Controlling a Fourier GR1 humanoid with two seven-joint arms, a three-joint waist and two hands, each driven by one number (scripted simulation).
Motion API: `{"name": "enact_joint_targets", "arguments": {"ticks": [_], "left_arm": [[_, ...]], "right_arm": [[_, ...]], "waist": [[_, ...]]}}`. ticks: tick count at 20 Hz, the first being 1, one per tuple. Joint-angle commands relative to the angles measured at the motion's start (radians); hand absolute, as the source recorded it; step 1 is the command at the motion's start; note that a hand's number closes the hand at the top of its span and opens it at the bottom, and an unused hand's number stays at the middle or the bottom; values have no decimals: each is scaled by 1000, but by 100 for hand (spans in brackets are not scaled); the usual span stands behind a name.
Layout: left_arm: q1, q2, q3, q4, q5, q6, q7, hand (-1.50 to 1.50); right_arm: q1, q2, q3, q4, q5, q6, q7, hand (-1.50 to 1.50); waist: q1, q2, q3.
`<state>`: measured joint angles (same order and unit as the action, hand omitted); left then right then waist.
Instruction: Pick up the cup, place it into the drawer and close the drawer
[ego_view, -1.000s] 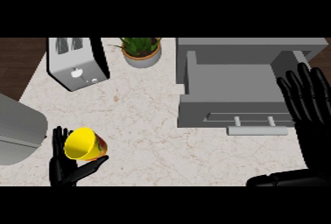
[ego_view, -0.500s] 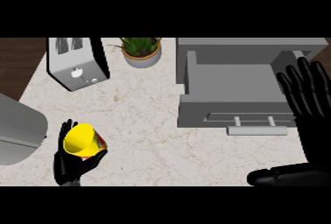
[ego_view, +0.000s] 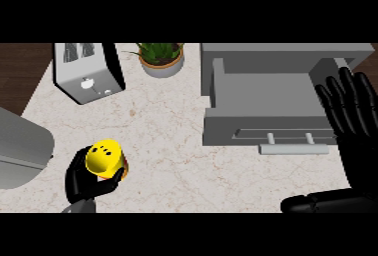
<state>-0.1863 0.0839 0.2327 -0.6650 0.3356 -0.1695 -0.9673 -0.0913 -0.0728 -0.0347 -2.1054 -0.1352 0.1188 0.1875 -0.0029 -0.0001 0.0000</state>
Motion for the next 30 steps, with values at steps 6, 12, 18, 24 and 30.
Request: {"name": "enact_joint_targets", "arguments": {"ticks": [6,12,18,24,30], "left_arm": [[-105,41,-46,77,-59,-68,-50,150],[-76,42,-61,-37,-46,-103,-58,150],[-115,30,-135,-261,-57,-44,103,150],[-65,-1,-211,-524,-39,-29,295,150],[-138,-57,-254,-742,-19,109,546,150]], "right_arm": [[-26,-3,-4,55,0,10,-19,-150],[0,12,-4,0,6,-16,2,-150],[-28,-31,-51,-5,-33,0,46,-150],[-65,-10,-32,71,-7,-12,17,-150],[51,-38,-89,3,-82,48,-25,-150]], "waist": [[0,1,0],[6,-1,0],[10,-4,1],[12,-2,1],[1,-3,1]]}}
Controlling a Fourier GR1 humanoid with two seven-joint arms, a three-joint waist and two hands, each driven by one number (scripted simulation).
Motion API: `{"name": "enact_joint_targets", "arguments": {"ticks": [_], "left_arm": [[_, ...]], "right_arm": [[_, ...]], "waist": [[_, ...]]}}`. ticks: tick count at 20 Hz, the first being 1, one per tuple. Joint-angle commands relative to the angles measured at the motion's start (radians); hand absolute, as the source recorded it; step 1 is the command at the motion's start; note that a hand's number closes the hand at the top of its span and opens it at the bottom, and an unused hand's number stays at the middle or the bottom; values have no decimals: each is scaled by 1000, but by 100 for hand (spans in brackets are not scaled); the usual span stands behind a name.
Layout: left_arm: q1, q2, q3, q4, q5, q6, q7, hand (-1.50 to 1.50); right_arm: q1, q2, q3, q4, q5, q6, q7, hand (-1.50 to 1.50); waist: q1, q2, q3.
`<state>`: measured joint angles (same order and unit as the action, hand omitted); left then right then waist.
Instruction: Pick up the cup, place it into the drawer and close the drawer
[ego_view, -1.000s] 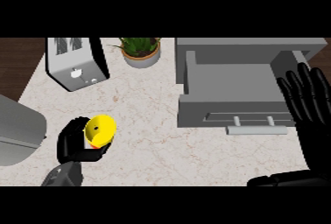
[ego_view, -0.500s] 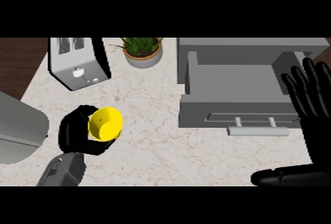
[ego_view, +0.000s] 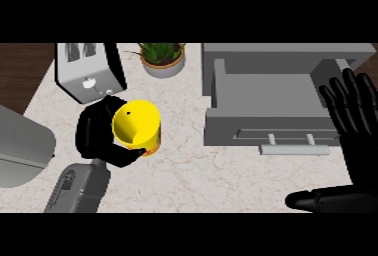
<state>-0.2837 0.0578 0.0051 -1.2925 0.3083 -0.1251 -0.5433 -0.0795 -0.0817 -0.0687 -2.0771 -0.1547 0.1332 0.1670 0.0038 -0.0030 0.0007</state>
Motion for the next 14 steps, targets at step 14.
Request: {"name": "enact_joint_targets", "arguments": {"ticks": [14], "left_arm": [[-442,-29,-4,8,-79,246,307,150]], "right_arm": [[18,-34,-77,27,-63,48,-44,-150]], "waist": [[-12,4,0]]}}
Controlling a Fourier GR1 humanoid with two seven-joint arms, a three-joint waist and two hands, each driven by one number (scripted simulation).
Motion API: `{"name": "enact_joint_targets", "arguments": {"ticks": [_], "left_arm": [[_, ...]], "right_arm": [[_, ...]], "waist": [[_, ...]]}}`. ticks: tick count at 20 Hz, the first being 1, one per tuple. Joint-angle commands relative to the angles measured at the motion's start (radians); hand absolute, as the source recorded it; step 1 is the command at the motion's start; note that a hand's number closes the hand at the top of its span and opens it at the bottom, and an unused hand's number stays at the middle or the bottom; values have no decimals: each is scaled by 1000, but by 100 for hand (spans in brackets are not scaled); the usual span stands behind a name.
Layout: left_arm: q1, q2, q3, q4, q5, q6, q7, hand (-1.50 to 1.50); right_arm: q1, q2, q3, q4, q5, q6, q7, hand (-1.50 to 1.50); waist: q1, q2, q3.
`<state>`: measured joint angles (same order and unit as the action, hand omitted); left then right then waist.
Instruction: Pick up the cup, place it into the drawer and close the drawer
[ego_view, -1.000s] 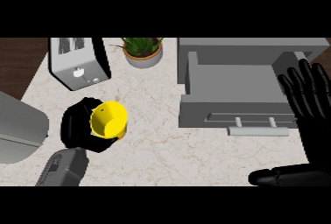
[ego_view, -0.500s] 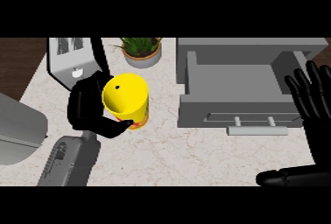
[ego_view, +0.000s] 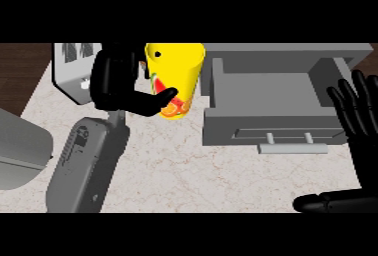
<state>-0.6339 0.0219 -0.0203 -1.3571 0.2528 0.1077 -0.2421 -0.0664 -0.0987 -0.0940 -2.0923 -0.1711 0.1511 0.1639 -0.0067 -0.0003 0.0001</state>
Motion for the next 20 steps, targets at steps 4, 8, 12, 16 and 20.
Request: {"name": "enact_joint_targets", "arguments": {"ticks": [4,8,12,16,20], "left_arm": [[-163,-2,-30,7,-66,93,138,150],[-227,4,9,159,-45,56,92,150],[-330,-22,-55,268,-37,146,106,150],[-421,-22,-44,463,-22,161,20,150],[-504,-22,-161,532,91,272,7,150]], "right_arm": [[9,8,-1,17,-5,10,-25,-150],[3,6,11,3,29,-3,-14,-150],[-19,-32,-35,-11,-43,17,51,-150],[32,-36,-59,16,-71,60,-25,-150],[-14,9,9,3,-7,0,10,-150]], "waist": [[3,-1,0],[0,1,0],[-6,1,0],[-19,5,0],[-25,4,0]]}}
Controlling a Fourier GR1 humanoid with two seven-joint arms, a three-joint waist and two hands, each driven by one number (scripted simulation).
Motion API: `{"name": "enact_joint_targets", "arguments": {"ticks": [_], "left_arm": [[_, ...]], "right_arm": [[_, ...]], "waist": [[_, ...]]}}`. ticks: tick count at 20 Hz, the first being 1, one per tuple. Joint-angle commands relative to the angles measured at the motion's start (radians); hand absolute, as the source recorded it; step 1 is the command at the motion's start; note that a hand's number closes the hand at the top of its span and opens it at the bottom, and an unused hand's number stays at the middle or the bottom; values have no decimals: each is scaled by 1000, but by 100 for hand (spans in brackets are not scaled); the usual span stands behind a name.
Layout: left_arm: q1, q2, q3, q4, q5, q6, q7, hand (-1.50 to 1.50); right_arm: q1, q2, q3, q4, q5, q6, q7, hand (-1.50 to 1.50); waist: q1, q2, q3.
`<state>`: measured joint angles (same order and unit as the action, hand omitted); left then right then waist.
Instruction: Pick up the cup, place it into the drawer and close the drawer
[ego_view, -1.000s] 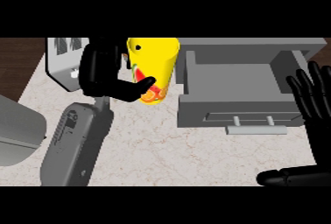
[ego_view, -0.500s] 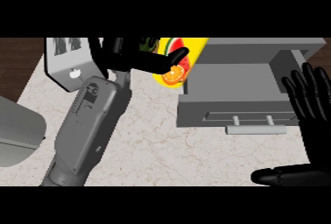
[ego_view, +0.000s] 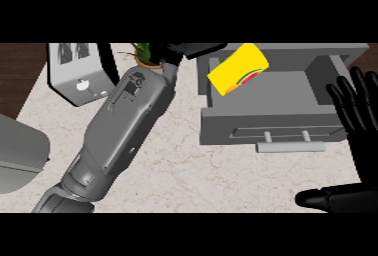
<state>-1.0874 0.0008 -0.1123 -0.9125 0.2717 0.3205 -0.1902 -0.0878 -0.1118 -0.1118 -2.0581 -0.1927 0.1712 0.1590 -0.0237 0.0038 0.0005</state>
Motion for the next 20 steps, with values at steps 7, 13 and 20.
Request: {"name": "enact_joint_targets", "arguments": {"ticks": [7,13,20], "left_arm": [[-138,-1,-159,305,195,118,-151,150],[-178,-1,-242,406,260,88,-161,150],[-249,-1,-319,519,292,92,-179,150]], "right_arm": [[-29,4,3,54,9,6,-31,-150],[16,15,37,-19,24,5,-15,-150],[-40,-11,-8,67,-17,33,-44,-150]], "waist": [[-36,9,1],[-39,7,0],[-57,16,1]]}}
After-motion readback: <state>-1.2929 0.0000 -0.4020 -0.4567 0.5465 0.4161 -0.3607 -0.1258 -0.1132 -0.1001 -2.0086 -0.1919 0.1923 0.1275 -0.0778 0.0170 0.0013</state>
